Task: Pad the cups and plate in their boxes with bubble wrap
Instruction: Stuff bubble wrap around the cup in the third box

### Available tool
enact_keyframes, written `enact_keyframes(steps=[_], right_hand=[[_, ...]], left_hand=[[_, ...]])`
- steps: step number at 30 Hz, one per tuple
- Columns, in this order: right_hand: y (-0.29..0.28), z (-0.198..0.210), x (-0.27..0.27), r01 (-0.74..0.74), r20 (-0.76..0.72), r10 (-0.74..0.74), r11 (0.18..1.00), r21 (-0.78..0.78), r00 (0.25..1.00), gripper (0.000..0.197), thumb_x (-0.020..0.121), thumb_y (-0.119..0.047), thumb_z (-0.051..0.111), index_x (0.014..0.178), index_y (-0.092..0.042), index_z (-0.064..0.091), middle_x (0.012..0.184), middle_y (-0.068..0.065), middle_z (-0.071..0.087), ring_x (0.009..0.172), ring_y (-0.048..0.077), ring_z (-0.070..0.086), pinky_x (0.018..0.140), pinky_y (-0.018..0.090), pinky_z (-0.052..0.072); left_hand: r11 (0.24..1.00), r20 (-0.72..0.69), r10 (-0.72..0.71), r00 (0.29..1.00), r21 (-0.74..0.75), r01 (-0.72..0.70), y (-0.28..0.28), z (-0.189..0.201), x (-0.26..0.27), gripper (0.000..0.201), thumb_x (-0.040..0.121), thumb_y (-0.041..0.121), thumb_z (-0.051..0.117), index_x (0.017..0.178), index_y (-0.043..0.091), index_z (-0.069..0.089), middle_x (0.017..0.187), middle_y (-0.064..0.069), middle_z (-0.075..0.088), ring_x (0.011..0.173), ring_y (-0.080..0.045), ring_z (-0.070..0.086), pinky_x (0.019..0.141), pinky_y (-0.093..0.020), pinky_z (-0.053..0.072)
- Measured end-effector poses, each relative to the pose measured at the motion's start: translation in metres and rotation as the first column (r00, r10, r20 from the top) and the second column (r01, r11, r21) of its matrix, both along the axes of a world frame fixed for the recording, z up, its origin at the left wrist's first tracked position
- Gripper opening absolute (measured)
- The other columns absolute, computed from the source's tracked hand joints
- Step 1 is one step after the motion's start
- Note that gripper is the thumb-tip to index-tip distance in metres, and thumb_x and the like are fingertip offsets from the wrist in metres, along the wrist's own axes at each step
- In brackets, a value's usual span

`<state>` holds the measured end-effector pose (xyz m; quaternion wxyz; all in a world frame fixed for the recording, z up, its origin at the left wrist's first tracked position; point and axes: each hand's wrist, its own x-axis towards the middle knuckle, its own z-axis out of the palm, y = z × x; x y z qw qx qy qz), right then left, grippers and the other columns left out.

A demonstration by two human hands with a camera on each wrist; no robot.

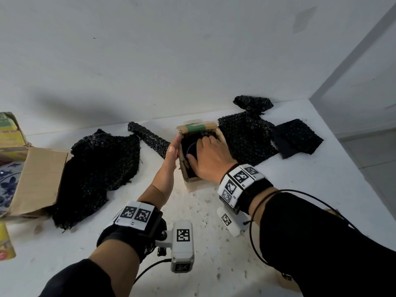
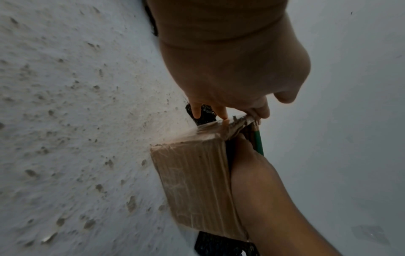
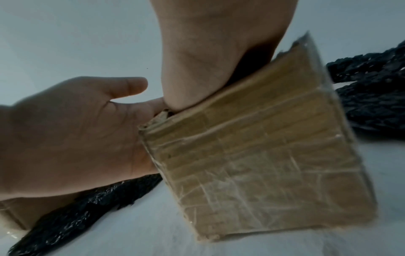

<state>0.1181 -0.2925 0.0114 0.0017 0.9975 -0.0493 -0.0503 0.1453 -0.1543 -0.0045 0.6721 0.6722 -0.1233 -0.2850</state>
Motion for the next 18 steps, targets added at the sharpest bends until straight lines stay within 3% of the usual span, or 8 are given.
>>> enact_keyframes(steps=[5, 10, 12, 15, 18], right_hand=[[0.001, 0.005, 0.019, 0.189, -0.150, -0.157, 0.955, 0.228, 0.976, 0.051, 0.096, -0.041, 0.030, 0.128, -0.003, 0.041, 0.128, 0.017, 0.049, 0.116, 0.031, 0.046, 0.090, 0.039, 0.039], [0.001, 0.006, 0.032, 0.244, -0.244, -0.187, 0.942, 0.230, 0.952, 0.046, 0.096, -0.037, 0.029, 0.125, -0.005, 0.047, 0.128, 0.016, 0.050, 0.115, 0.031, 0.049, 0.090, 0.039, 0.041], [-0.001, 0.008, 0.024, 0.164, -0.149, -0.136, 0.967, 0.194, 0.979, 0.041, 0.097, -0.034, 0.030, 0.116, -0.006, 0.053, 0.123, 0.015, 0.052, 0.110, 0.029, 0.051, 0.088, 0.039, 0.041], [0.000, 0.003, 0.007, 0.008, 0.150, -0.030, 0.989, 0.146, 0.988, 0.031, 0.096, -0.029, 0.037, 0.108, -0.006, 0.054, 0.114, 0.012, 0.049, 0.104, 0.027, 0.048, 0.087, 0.039, 0.044], [0.000, -0.009, -0.002, 0.027, 0.090, -0.047, 0.975, 0.220, 0.995, 0.038, 0.095, -0.034, 0.038, 0.119, -0.006, 0.047, 0.120, 0.013, 0.045, 0.112, 0.029, 0.044, 0.091, 0.040, 0.043]], left_hand=[[1.000, 0.003, -0.018, 1.000, 0.003, 0.018, 0.001, 0.002, -0.006, 0.058, 0.088, 0.055, 0.019, 0.145, 0.043, 0.025, 0.152, 0.017, 0.028, 0.140, -0.006, 0.025, 0.116, -0.049, 0.019], [0.999, -0.002, -0.021, 1.000, 0.032, 0.022, 0.004, 0.008, -0.004, 0.058, 0.086, 0.055, 0.018, 0.142, 0.044, 0.026, 0.150, 0.020, 0.027, 0.139, -0.005, 0.023, 0.116, -0.046, 0.016], [0.999, -0.007, -0.026, 1.000, 0.030, 0.026, 0.004, 0.008, -0.005, 0.057, 0.086, 0.055, 0.018, 0.141, 0.045, 0.025, 0.149, 0.022, 0.027, 0.140, -0.004, 0.022, 0.115, -0.041, 0.016], [1.000, 0.001, -0.015, 1.000, 0.024, 0.015, 0.002, 0.007, -0.006, 0.059, 0.086, 0.055, 0.019, 0.143, 0.043, 0.025, 0.148, 0.021, 0.028, 0.137, -0.004, 0.026, 0.112, -0.037, 0.019], [0.999, 0.015, -0.004, 1.000, 0.042, 0.003, 0.000, 0.004, -0.005, 0.059, 0.087, 0.055, 0.018, 0.144, 0.040, 0.025, 0.148, 0.020, 0.030, 0.134, -0.002, 0.029, 0.108, -0.030, 0.021]])
